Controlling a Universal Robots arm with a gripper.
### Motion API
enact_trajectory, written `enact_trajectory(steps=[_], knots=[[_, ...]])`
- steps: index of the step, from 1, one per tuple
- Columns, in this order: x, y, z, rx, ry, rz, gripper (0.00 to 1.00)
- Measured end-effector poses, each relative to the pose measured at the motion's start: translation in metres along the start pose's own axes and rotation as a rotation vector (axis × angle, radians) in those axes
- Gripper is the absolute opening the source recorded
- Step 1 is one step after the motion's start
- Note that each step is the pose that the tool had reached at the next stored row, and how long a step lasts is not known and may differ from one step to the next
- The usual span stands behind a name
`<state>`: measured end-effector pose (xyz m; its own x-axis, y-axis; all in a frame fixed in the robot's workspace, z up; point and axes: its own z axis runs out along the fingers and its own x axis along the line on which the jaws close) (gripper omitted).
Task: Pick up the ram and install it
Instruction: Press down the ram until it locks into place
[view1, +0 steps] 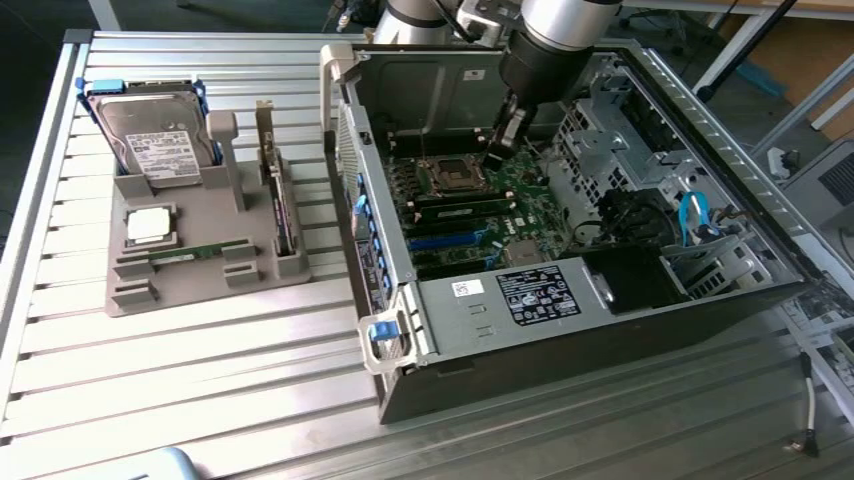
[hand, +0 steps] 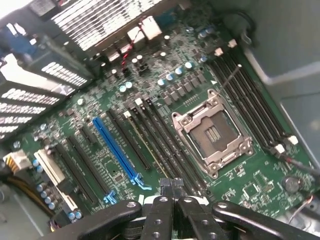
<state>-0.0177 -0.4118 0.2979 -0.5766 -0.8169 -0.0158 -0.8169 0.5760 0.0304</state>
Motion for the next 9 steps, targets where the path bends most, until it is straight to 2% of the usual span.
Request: enact_trajectory(steps=[9], knots=[[0.0000, 0.0000, 0.0005, 0.0023, -0.0044, 0.144, 0.10]])
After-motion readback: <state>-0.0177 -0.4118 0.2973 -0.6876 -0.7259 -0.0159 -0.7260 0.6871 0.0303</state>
